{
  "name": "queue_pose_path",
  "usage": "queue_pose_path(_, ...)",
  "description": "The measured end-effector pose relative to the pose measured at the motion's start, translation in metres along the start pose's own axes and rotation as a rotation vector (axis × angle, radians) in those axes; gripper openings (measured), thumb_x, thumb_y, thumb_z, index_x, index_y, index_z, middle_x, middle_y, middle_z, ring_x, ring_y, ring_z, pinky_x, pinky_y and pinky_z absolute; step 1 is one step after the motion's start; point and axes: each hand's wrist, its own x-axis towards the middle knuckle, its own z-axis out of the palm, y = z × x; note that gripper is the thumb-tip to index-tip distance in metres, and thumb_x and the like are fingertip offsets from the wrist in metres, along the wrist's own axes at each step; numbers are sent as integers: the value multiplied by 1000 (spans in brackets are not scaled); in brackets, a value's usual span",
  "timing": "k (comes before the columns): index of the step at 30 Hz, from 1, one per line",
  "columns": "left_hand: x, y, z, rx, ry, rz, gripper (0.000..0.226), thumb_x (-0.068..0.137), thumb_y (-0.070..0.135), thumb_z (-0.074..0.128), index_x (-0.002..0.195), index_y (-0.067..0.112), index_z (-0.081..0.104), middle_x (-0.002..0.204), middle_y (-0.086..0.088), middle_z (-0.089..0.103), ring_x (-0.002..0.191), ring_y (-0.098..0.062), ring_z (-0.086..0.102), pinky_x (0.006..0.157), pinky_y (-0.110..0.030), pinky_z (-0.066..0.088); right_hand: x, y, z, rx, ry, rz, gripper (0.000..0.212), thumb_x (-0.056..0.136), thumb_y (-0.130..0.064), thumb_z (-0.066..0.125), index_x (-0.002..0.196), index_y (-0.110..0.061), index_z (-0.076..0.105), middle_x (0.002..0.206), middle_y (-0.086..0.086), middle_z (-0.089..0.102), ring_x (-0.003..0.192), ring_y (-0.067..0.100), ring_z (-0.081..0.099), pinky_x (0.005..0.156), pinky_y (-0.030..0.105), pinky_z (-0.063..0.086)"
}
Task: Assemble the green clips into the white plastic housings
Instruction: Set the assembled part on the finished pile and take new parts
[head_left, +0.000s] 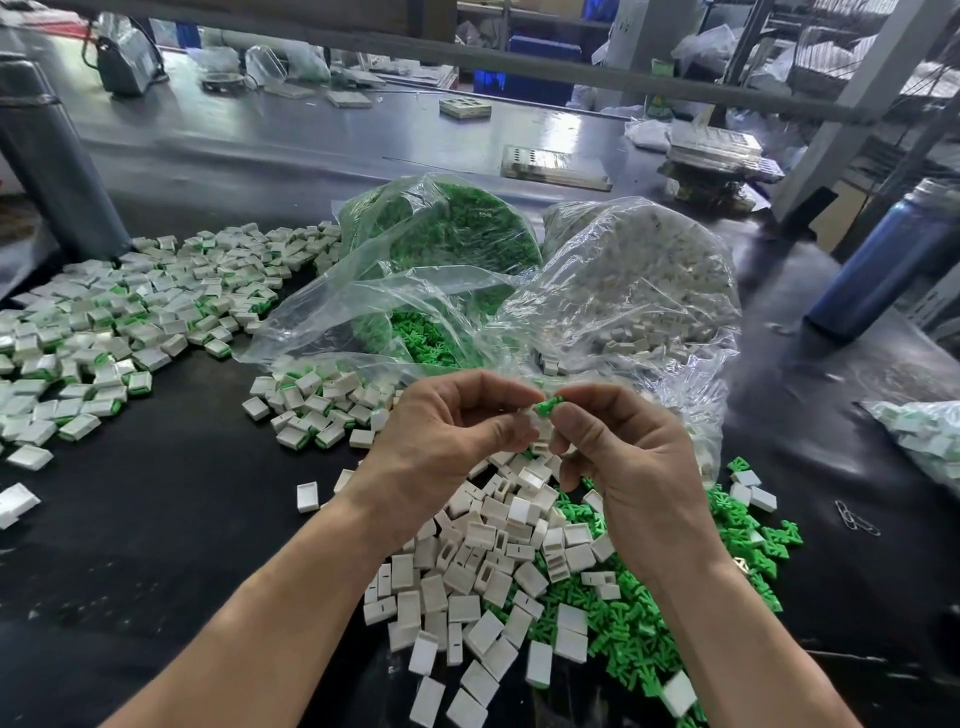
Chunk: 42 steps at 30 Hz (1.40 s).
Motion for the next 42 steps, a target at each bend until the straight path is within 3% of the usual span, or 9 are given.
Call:
queue_pose_path(15, 1, -4, -1, 32, 61, 1, 18, 86, 6, 78, 104, 10, 77, 93, -7, 80, 85, -19, 76, 79, -24, 60, -5, 0, 7, -234, 27, -61, 26, 84, -25, 71, 101, -6, 70, 75, 1, 72, 58, 13, 63, 51, 21, 51)
queue_pose_path(20, 1, -6, -2, 126, 69, 24, 18, 87, 6, 79, 103, 13, 78, 94, -2, 80, 87, -18, 77, 79, -22, 60, -4, -1, 5, -316, 8, -36, 6, 92, -12, 73, 98, -9, 71, 75, 2, 72, 58, 15, 65, 52, 23, 52)
queue_pose_path(28, 0, -9, -3, 232, 44, 60, 19, 90, 2, 76, 102, 16, 79, 96, -1, 79, 93, -20, 76, 87, -34, 63, -4, 1, 1, -380, -12, -21, 2, 94, -11, 74, 94, -13, 73, 74, 4, 72, 60, 18, 67, 55, 23, 54)
queue_pose_path(31, 0, -9, -4, 256, 35, 84, 18, 89, 2, 76, 101, 14, 80, 100, 1, 77, 95, -18, 75, 85, -29, 62, -4, 2, 1, -409, -33, -23, 4, 94, -10, 74, 94, -14, 73, 74, 2, 72, 60, 15, 68, 55, 22, 55)
queue_pose_path(36, 2, -10, -2, 130, 76, 94, 19, 87, 2, 77, 102, 13, 80, 94, 0, 80, 89, -15, 77, 79, -21, 59, -5, 1, 6, -283, 0, -24, 5, 92, -12, 73, 97, -9, 73, 75, 4, 74, 63, 18, 70, 59, 24, 57)
queue_pose_path(42, 3, -14, -1, 80, 123, 103, 20, 86, -1, 79, 99, 14, 80, 89, -2, 80, 84, -17, 77, 74, -22, 59, -6, 1, 11, -201, 67, -18, 22, 84, -26, 74, 97, -8, 74, 76, 9, 75, 64, 25, 70, 63, 33, 62)
